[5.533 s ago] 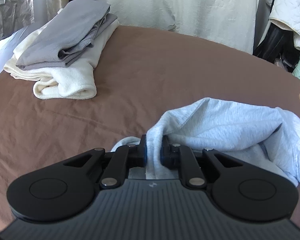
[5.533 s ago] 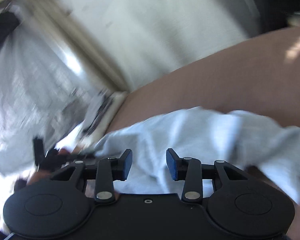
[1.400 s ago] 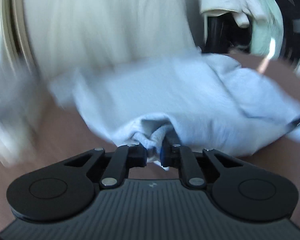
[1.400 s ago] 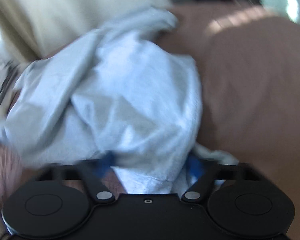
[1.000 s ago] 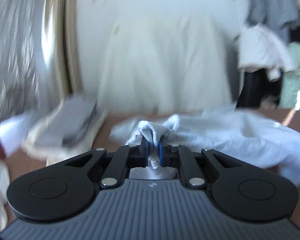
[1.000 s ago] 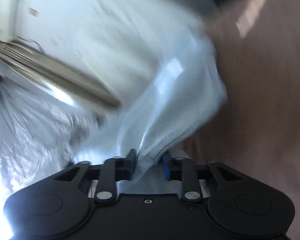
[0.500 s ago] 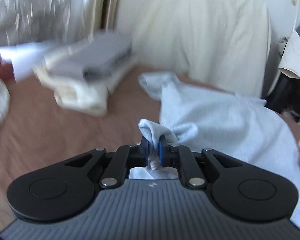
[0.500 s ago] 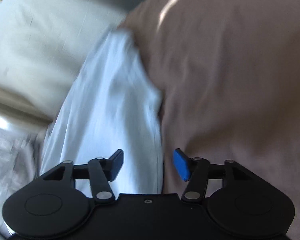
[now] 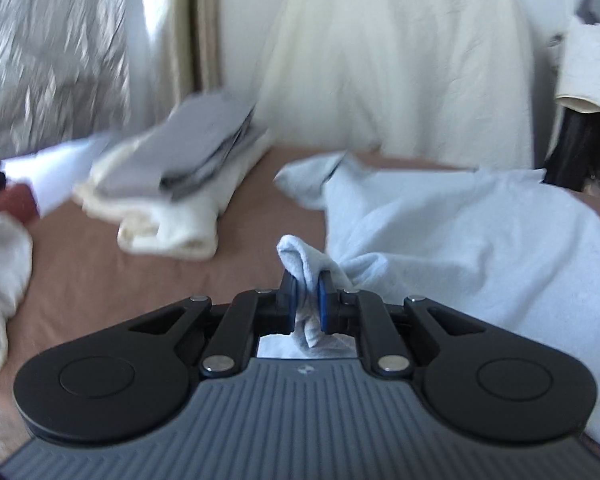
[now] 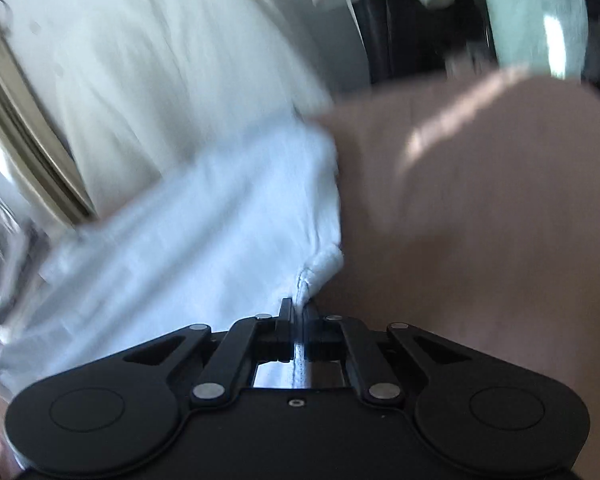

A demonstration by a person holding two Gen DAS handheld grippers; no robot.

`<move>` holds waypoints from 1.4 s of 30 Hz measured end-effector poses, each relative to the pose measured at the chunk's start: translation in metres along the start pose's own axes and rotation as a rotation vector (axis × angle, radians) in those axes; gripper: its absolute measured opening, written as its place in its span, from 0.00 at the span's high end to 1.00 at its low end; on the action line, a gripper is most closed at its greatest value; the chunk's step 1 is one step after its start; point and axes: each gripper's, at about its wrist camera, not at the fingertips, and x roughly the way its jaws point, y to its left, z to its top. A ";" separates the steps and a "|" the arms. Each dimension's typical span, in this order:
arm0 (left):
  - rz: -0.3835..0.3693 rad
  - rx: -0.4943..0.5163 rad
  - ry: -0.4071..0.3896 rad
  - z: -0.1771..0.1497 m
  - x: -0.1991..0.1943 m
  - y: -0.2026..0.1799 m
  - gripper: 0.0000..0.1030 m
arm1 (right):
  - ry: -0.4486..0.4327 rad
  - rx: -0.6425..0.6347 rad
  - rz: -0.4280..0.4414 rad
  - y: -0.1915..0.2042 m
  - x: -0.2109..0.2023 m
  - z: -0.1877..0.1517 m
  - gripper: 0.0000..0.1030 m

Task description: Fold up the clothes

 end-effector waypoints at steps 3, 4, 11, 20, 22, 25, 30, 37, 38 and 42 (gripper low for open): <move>-0.073 -0.022 0.054 0.001 0.000 -0.004 0.90 | -0.090 -0.073 -0.108 0.007 -0.023 0.004 0.96; -0.098 -0.032 0.067 0.001 0.001 -0.004 0.90 | -0.108 -0.100 -0.168 0.008 -0.026 0.003 0.96; -0.105 0.018 0.143 -0.017 0.024 -0.019 0.87 | 0.139 0.111 -0.320 -0.062 0.036 -0.009 0.97; -0.154 0.009 0.166 -0.021 0.027 -0.008 0.85 | 0.076 0.190 -0.277 -0.064 -0.005 0.005 0.71; -0.175 0.020 0.172 -0.017 0.025 -0.004 0.80 | 0.060 0.292 -0.144 -0.068 -0.029 0.006 0.44; -0.215 0.025 0.206 0.002 0.036 0.010 0.67 | 0.090 0.416 0.143 -0.077 -0.065 -0.011 0.22; -0.312 0.023 0.234 0.024 0.057 0.027 0.67 | 0.317 0.417 0.272 -0.066 -0.061 -0.041 0.19; -0.252 0.170 0.154 0.018 0.088 0.019 0.68 | 0.524 0.251 0.297 -0.016 -0.049 -0.050 0.19; -0.246 0.159 0.169 0.019 0.092 0.020 0.68 | 0.542 0.197 0.311 -0.007 -0.050 -0.052 0.19; -0.233 0.172 0.123 0.018 0.073 0.027 0.67 | 0.598 0.051 0.238 0.012 -0.057 -0.069 0.19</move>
